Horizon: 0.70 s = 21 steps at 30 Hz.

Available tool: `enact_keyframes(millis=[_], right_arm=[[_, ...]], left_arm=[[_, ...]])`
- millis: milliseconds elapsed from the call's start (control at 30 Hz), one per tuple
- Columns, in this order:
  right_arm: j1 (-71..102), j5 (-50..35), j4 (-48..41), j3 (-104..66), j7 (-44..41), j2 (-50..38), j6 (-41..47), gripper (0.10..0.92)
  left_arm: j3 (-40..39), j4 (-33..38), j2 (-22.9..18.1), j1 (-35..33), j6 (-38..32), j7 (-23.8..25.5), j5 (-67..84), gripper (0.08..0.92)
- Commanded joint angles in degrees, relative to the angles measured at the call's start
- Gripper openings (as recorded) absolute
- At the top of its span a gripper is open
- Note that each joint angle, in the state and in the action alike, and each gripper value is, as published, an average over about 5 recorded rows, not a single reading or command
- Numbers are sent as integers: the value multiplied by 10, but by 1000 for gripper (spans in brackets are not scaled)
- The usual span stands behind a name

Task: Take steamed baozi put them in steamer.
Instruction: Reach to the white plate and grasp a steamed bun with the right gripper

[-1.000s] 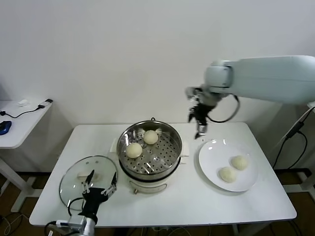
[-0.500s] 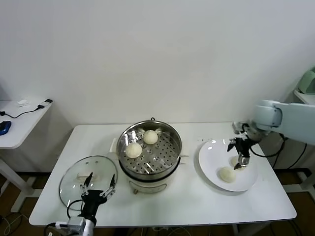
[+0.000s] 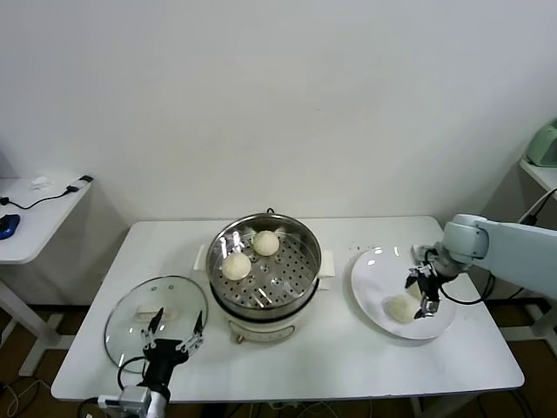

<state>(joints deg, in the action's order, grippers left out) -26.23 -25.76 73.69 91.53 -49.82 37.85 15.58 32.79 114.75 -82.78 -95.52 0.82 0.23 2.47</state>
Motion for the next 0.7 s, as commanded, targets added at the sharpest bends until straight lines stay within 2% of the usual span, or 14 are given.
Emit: enact_keyframes(millis=[33,333,567,700], right_arm=[[67,20,-30,-54,13,9,3,823],[74,24,-38,-64,17,25,7,807],[49,26,-23,-43,-3,22,8,647],[16,27,-14,-34,-15,21,4,611]], left_arm=[[0,0,1,-1,0,0,0,823],[-1,3,0,-3,0,-1,-1,823],[-2,8,0,-8,0,-1,-1,823],[-4,12,-1,-11,0,-1,-1,823]])
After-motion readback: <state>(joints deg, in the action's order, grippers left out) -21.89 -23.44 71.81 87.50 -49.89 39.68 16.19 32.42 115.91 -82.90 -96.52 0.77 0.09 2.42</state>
